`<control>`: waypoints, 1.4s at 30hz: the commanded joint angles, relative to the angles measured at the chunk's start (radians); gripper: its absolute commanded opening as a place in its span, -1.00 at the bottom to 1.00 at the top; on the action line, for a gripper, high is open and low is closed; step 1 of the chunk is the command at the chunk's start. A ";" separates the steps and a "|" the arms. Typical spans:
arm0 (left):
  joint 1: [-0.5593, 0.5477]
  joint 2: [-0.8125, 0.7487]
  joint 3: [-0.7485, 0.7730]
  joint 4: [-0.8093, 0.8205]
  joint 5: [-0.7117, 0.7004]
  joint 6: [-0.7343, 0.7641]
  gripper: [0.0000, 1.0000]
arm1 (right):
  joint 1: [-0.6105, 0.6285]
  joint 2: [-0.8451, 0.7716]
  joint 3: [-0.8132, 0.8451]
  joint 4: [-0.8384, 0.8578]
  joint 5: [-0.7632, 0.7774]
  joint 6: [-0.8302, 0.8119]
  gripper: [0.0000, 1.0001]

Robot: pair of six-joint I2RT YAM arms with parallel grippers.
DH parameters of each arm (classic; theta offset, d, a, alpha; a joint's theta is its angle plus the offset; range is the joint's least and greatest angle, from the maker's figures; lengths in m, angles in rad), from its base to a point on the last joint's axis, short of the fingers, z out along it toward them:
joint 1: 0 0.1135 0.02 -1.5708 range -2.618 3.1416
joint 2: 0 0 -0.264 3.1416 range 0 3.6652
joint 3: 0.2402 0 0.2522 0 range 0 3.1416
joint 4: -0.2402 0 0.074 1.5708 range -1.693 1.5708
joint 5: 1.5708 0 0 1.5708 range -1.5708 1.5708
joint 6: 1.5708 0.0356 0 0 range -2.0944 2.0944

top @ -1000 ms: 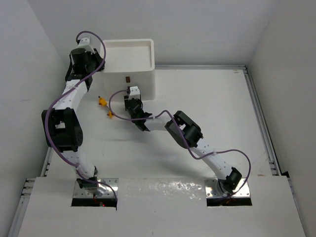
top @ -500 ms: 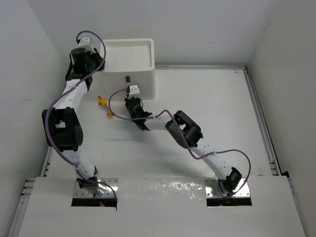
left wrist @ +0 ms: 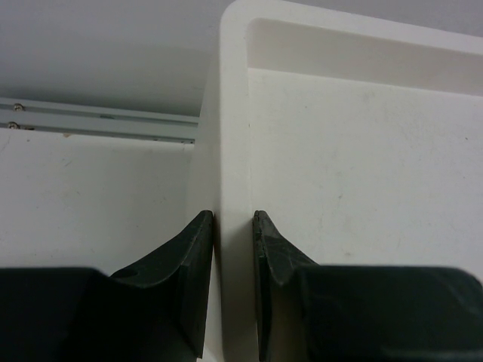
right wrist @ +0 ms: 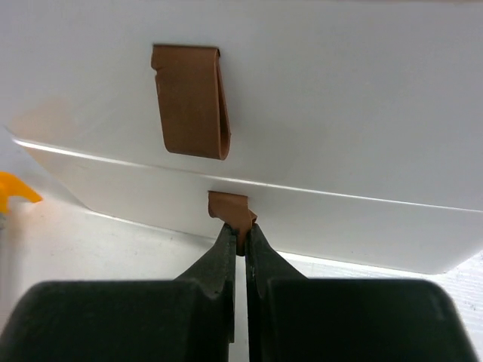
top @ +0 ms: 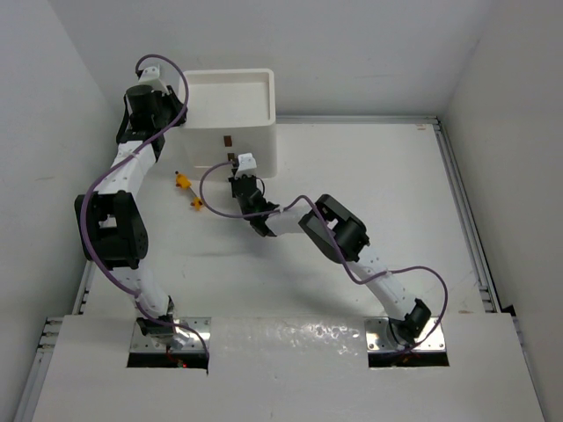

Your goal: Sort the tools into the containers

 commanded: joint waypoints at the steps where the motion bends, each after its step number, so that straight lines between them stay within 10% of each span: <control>1: -0.005 0.031 -0.002 -0.098 0.068 -0.022 -1.00 | -0.019 -0.122 -0.051 0.183 0.012 -0.006 -1.00; 38: -0.006 0.030 0.015 -0.109 0.059 -0.030 -1.00 | 0.150 -0.447 -0.740 0.539 -0.103 -0.003 -1.00; 42: -0.005 0.024 0.032 -0.129 0.054 -0.011 -0.72 | 0.170 -0.470 -0.809 0.587 -0.140 -0.032 -0.90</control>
